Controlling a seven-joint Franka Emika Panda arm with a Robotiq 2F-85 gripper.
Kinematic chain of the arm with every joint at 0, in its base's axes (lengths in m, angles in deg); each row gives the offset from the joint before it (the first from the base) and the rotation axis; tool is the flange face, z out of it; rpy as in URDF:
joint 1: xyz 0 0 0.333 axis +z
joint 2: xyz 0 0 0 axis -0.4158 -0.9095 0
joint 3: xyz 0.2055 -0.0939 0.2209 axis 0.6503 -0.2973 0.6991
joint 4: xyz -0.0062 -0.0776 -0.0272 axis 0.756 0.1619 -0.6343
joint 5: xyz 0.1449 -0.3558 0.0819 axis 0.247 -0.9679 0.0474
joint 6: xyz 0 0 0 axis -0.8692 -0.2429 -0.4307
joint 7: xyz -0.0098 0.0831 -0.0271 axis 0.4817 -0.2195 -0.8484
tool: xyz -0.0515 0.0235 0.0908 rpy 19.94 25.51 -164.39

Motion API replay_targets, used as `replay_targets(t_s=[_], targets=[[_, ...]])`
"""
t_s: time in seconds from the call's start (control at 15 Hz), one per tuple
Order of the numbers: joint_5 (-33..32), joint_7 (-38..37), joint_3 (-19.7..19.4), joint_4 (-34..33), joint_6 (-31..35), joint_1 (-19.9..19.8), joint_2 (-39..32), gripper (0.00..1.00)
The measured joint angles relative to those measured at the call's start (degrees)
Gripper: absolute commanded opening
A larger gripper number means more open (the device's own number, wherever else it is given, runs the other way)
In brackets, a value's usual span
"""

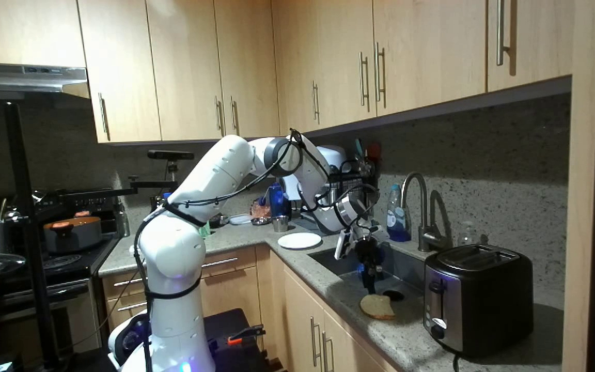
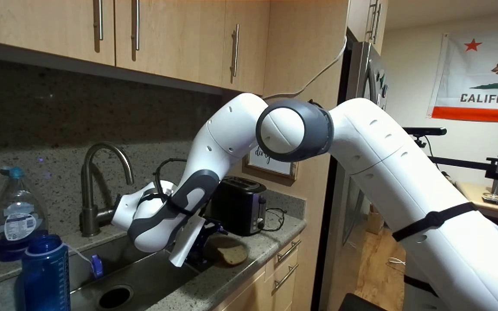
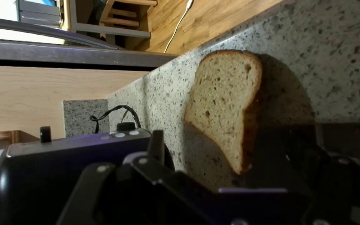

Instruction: Put the slice of bread in the toaster, push the lever on the toaster down

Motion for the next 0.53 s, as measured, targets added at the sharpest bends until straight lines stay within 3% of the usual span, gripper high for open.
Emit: replay_targets(t_s=[0.2,0.27,0.4,0.53], targets=[[0.2,-0.3,-0.8,-0.4,0.0,-0.1,-0.7,0.96],[0.3,-0.3,-1.1,-0.5,0.0,-0.1,-0.8,0.74],[0.7,-0.4,-1.6,-0.5,0.0,-0.1,-0.9,0.69],[1.0,-0.4,-1.9,-0.5,0.0,-0.2,-0.9,0.53]])
